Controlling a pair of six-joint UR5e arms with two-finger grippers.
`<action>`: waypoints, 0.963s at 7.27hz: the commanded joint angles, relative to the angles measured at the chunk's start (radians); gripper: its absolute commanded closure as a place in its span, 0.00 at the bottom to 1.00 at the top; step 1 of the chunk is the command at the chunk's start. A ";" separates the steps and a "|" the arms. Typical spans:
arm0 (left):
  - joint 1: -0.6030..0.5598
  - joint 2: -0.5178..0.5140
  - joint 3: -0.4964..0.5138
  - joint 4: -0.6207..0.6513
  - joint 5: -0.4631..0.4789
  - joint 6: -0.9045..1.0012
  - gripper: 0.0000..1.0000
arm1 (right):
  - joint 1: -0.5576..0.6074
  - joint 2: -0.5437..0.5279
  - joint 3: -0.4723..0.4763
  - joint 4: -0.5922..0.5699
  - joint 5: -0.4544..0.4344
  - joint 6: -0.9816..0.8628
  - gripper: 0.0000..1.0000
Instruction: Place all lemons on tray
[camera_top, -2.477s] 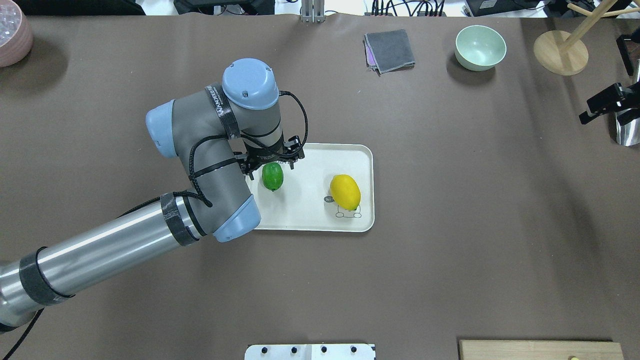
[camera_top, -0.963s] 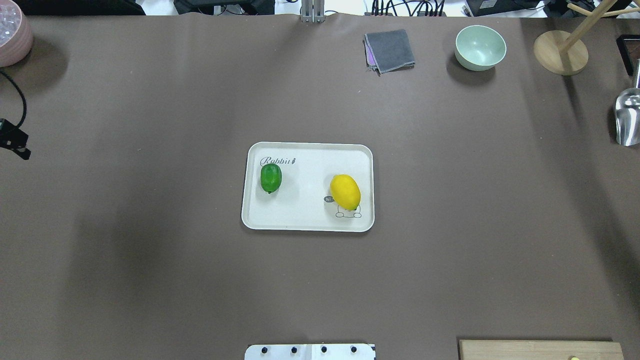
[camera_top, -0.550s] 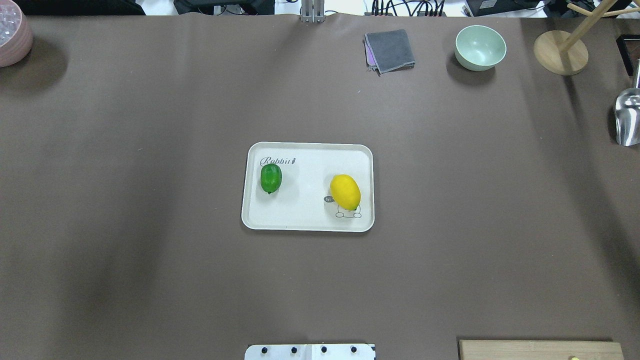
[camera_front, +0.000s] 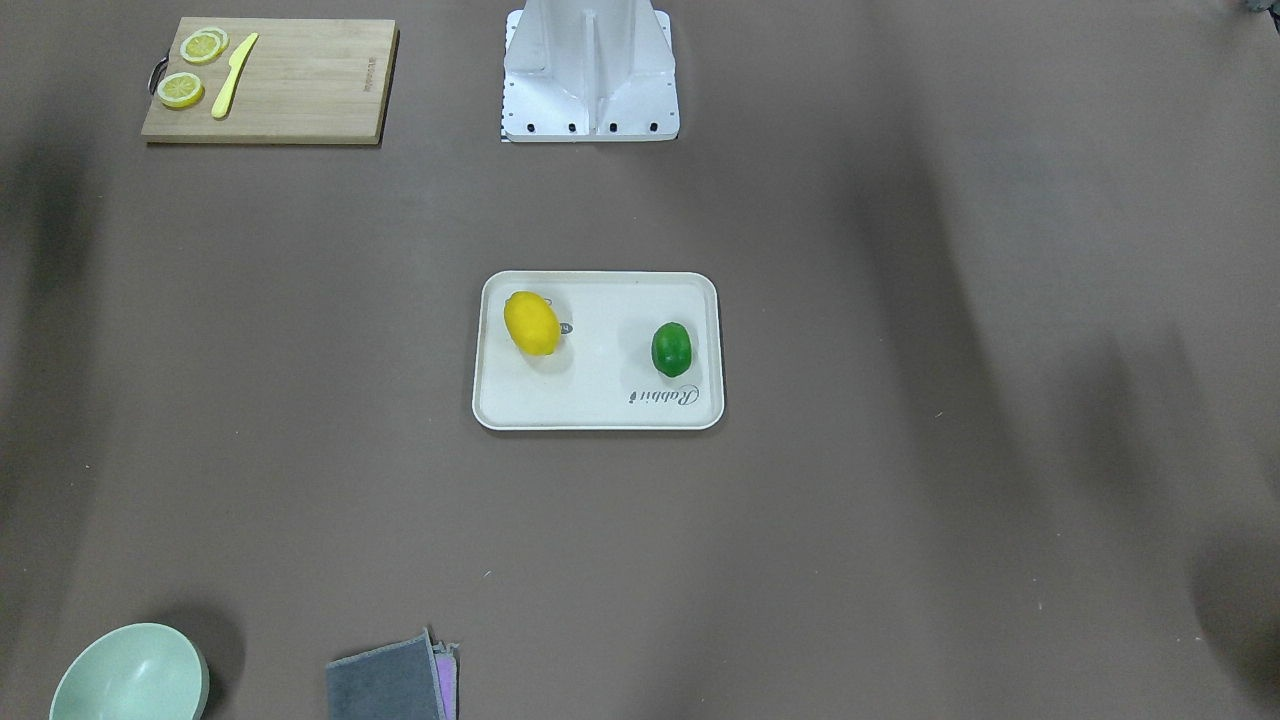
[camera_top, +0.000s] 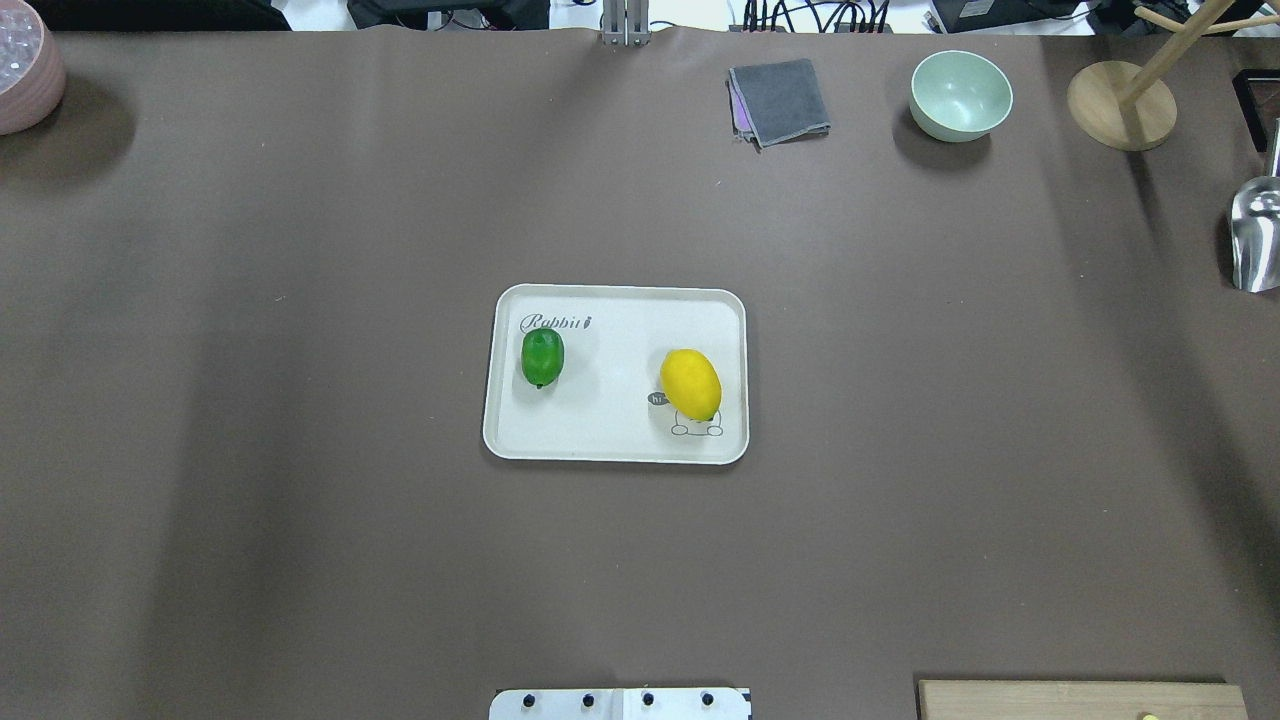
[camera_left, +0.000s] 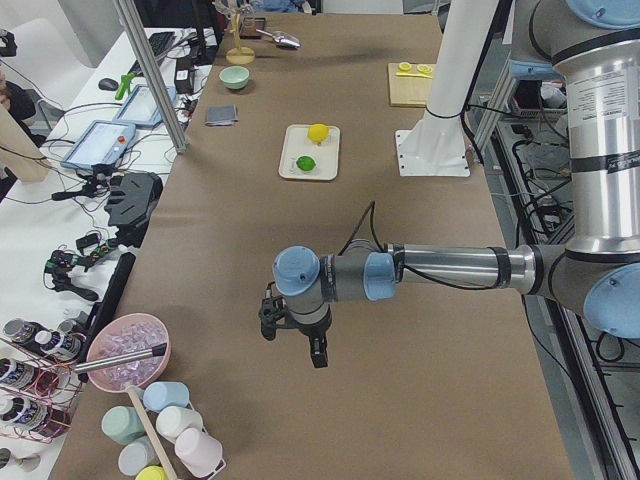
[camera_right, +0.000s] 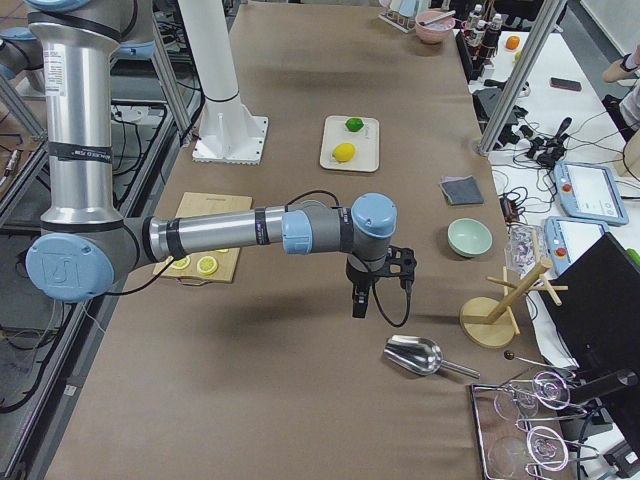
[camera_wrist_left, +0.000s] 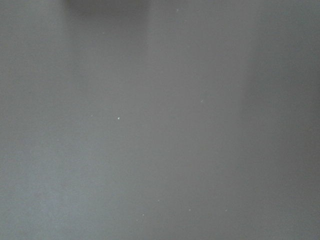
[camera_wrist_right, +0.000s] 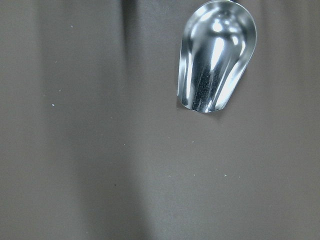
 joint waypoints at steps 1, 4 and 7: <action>-0.019 -0.005 0.000 0.032 0.006 0.008 0.02 | 0.003 -0.021 0.030 -0.003 0.011 0.000 0.00; -0.021 -0.001 -0.055 0.093 -0.003 0.007 0.02 | 0.019 -0.066 0.086 -0.025 0.012 0.000 0.00; -0.018 -0.005 -0.049 0.099 -0.005 0.007 0.02 | 0.029 -0.063 0.131 -0.095 0.012 0.000 0.00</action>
